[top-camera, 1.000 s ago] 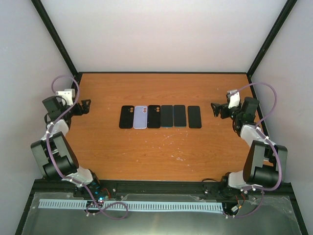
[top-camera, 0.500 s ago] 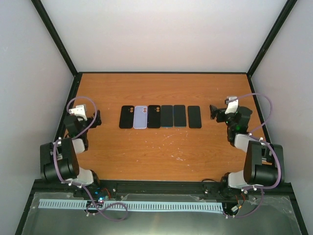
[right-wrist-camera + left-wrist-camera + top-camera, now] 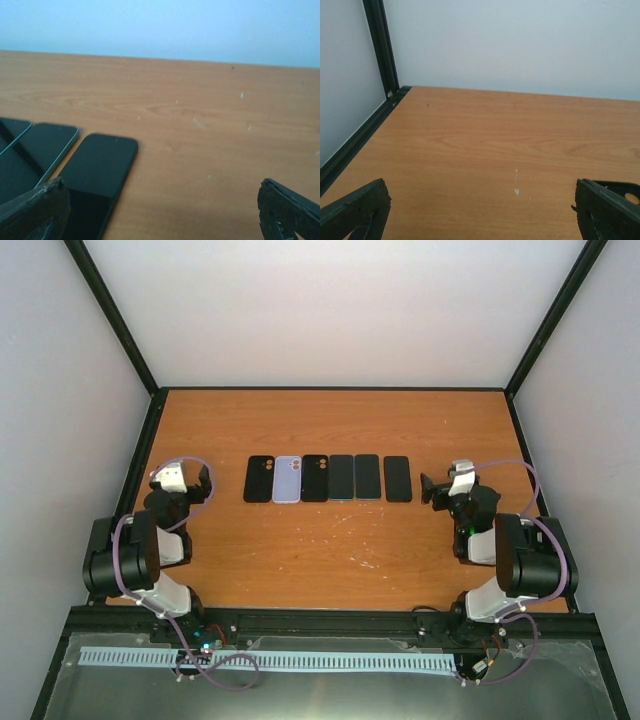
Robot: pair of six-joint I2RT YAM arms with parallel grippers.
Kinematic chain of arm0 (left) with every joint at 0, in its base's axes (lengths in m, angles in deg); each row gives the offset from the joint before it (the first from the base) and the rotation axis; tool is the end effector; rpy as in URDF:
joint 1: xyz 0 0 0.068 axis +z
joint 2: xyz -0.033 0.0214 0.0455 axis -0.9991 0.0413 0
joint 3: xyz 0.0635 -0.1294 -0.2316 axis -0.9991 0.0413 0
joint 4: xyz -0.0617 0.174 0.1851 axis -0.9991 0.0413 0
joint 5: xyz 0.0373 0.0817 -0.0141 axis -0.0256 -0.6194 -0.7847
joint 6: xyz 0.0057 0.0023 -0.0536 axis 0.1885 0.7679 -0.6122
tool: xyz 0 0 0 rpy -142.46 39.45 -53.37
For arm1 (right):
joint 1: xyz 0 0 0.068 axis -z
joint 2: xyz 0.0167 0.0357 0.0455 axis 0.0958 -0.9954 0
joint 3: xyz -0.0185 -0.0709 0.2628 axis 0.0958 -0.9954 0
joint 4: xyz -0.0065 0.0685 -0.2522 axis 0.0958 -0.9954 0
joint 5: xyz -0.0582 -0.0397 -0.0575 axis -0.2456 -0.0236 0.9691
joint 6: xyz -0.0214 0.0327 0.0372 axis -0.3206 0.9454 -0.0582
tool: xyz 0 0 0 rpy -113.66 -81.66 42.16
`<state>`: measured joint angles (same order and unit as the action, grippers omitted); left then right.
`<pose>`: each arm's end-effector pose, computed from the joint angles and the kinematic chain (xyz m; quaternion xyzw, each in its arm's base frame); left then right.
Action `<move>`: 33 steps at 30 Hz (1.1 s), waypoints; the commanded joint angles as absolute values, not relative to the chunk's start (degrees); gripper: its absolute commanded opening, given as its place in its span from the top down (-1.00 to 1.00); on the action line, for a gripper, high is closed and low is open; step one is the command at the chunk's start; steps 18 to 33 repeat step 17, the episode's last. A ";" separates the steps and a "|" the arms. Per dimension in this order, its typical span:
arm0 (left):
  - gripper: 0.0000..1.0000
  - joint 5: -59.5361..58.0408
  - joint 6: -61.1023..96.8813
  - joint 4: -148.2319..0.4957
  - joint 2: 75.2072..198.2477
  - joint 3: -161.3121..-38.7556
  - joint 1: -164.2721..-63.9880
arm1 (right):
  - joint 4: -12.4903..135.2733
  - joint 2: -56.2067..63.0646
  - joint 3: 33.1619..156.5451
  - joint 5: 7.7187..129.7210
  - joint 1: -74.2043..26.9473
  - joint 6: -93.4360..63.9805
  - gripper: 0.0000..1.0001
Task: Take the phone out of the phone case
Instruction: Reset both arms
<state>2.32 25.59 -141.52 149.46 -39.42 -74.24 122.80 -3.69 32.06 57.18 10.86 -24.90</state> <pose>0.2300 0.0476 0.1400 -0.0470 0.7457 -0.0188 0.6644 0.2360 -0.0104 0.1284 -0.0883 0.7816 0.0856 0.6116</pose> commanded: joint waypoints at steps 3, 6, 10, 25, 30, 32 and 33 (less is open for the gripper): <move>-1.00 3.60 28.00 -144.83 148.97 -41.85 -74.88 | 127.50 -3.94 34.81 60.62 9.57 -26.24 -1.00; -1.00 3.44 27.97 -144.34 148.75 -41.99 -74.89 | 126.57 -3.55 34.97 60.58 9.57 -26.34 -1.00; -1.00 3.28 27.89 -143.80 148.68 -42.17 -74.89 | 126.18 -3.48 35.04 60.53 9.62 -26.38 -1.00; -0.99 3.08 27.84 -143.83 148.59 -42.03 -74.88 | 126.40 -3.47 34.98 60.58 9.56 -26.38 -1.00; -0.99 3.08 27.84 -143.83 148.59 -42.03 -74.88 | 126.40 -3.47 34.98 60.58 9.56 -26.38 -1.00; -0.99 3.08 27.84 -143.83 148.59 -42.03 -74.88 | 126.40 -3.47 34.98 60.58 9.56 -26.38 -1.00; -0.99 3.08 27.84 -143.83 148.59 -42.03 -74.88 | 126.40 -3.47 34.98 60.58 9.56 -26.38 -1.00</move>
